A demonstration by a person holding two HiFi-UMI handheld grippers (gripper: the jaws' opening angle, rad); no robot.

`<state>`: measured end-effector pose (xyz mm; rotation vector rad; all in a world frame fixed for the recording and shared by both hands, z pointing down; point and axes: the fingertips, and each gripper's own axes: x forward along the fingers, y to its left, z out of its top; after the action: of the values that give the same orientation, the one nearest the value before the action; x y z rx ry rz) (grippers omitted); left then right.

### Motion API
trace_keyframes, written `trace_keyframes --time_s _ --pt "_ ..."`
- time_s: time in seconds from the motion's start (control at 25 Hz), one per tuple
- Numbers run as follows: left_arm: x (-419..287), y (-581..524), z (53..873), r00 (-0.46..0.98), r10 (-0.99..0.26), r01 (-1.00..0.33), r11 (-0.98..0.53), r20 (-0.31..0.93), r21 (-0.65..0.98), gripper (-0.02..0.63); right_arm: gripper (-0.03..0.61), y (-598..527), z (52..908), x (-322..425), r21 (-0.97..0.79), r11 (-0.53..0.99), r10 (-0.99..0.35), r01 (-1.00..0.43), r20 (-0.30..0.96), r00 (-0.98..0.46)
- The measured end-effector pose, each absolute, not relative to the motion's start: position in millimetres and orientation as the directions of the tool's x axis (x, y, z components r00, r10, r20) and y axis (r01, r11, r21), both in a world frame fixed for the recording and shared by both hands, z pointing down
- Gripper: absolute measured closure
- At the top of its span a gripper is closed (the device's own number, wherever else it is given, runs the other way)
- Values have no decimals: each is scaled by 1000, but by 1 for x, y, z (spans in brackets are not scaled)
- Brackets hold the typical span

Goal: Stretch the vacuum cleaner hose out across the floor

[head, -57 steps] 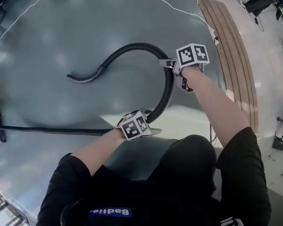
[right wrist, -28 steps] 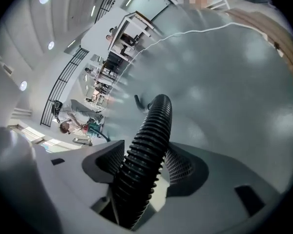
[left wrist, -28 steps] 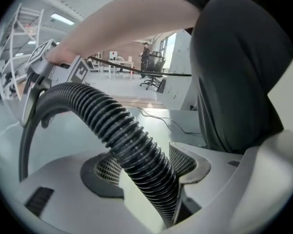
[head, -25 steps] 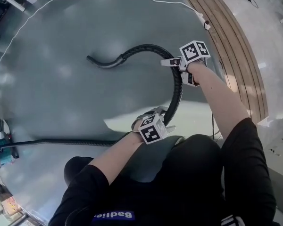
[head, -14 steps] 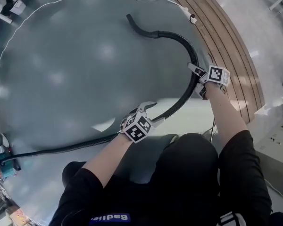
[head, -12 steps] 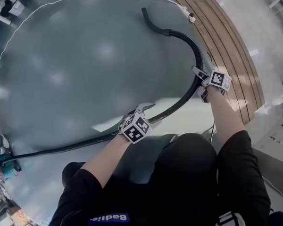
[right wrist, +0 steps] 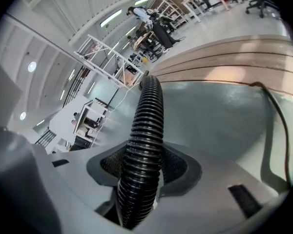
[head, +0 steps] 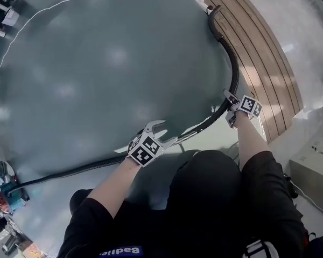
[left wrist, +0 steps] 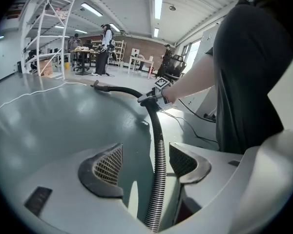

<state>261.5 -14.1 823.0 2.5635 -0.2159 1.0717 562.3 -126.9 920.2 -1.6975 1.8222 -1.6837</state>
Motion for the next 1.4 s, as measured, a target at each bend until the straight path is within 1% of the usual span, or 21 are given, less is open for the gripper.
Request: trace_keyframes --time_s 0.12,0.2,0.32,0.36,0.44,0.48,0.56,0.64,0.76,0.84,0.92,1.0,1.08,1.2,1.4 --pt "257 -17 826 700 -14 -297 -915 714 274 321 403 -108 933 586 -750 -364 -786 -552 565 -249" --pt "256 -17 825 704 -9 -289 -917 710 275 321 407 -96 939 590 -734 -396 -775 -552 589 -227" --pt "254 -17 826 707 -13 -286 -920 707 269 322 404 -87 945 583 -684 -387 -721 -618 643 -260" --pt "252 -18 827 705 -15 -291 -918 709 270 321 396 -85 947 584 -663 -387 -703 -641 662 -260" --pt "248 -20 828 707 -23 -301 -915 707 271 321 353 -84 950 590 -619 -389 -675 -682 696 -247" --pt "244 -22 827 709 -31 -308 -912 705 269 321 353 -84 950 592 -595 -386 -661 -705 711 -239" --pt "233 -28 828 709 -58 -335 -905 703 263 321 353 -85 947 595 -520 -356 -628 -776 748 -213" --pt "218 -37 825 716 -104 -370 -895 690 249 321 353 -95 940 595 -404 -292 -613 -867 775 -155" --pt "191 -58 815 731 -199 -430 -877 652 214 322 353 -137 906 583 -221 -149 -668 -964 741 -67" --pt "171 -71 807 739 -254 -466 -862 624 201 322 353 -177 874 546 -147 14 -716 -989 689 -112" --pt "147 -79 800 747 -294 -495 -845 596 203 322 353 -215 845 481 -140 219 -726 -966 638 -258" --pt "115 -85 792 755 -341 -523 -829 560 200 322 353 -244 822 399 -184 418 -685 -890 580 -441" --pt "81 -93 780 764 -383 -540 -820 519 190 322 353 -261 800 320 -224 560 -620 -798 525 -583" --pt "26 -111 757 770 -448 -577 -792 454 199 322 353 -277 774 229 -239 667 -539 -706 500 -678" --pt "-72 -131 720 709 -548 -671 -718 444 185 324 353 -290 748 138 -210 755 -418 -621 576 -703"
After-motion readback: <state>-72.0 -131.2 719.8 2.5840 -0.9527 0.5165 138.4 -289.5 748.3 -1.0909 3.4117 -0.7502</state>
